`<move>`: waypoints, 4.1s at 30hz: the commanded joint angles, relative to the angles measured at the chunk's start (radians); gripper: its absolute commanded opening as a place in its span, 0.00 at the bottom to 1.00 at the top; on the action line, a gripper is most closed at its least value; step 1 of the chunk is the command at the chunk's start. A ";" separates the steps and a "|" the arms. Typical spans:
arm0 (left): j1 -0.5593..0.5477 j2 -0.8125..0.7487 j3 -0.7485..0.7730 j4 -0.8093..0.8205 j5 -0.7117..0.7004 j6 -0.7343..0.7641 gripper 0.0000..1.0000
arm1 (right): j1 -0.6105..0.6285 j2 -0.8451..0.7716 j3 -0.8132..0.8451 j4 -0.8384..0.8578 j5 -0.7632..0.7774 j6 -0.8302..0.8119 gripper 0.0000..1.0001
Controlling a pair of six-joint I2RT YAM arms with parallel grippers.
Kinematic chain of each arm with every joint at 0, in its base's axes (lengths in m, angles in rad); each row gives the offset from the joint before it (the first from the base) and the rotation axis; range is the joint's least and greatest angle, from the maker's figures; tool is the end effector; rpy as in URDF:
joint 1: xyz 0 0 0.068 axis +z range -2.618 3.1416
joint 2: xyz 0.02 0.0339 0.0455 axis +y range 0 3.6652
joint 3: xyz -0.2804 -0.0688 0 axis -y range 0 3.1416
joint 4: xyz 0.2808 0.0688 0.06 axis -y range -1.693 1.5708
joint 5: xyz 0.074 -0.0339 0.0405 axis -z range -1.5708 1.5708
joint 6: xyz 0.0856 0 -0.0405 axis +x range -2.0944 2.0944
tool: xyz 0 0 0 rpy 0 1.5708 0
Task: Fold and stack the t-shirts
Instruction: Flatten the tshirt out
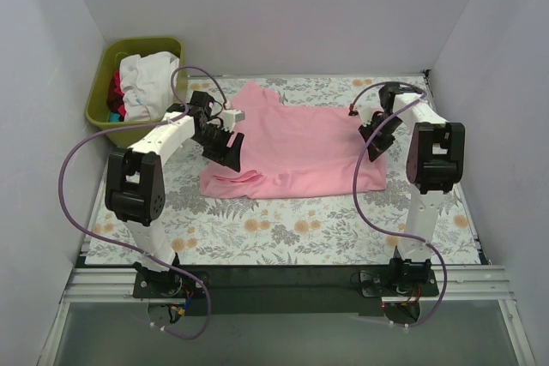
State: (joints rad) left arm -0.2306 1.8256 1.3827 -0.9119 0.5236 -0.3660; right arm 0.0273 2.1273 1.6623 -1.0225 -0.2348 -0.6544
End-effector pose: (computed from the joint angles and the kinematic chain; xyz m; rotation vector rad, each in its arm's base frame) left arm 0.3814 -0.1335 0.1740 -0.1149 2.9709 -0.8558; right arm 0.4584 0.0324 0.1226 -1.0086 2.7998 0.2956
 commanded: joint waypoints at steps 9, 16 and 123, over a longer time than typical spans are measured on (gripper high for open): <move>-0.026 0.012 0.021 0.015 0.003 0.006 0.66 | -0.012 -0.109 -0.010 -0.004 0.029 -0.008 0.01; -0.033 0.011 0.013 0.019 -0.007 0.004 0.67 | -0.012 -0.061 -0.006 0.021 0.029 0.029 0.39; -0.098 -0.128 -0.183 0.053 -0.180 -0.090 0.54 | -0.044 -0.399 -0.432 -0.012 0.014 -0.139 0.26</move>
State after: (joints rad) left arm -0.3515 1.6787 1.1961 -0.9363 0.3939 -0.4160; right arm -0.0235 1.7020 1.1938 -1.1160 -0.2264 -0.8749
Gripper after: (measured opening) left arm 0.546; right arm 0.260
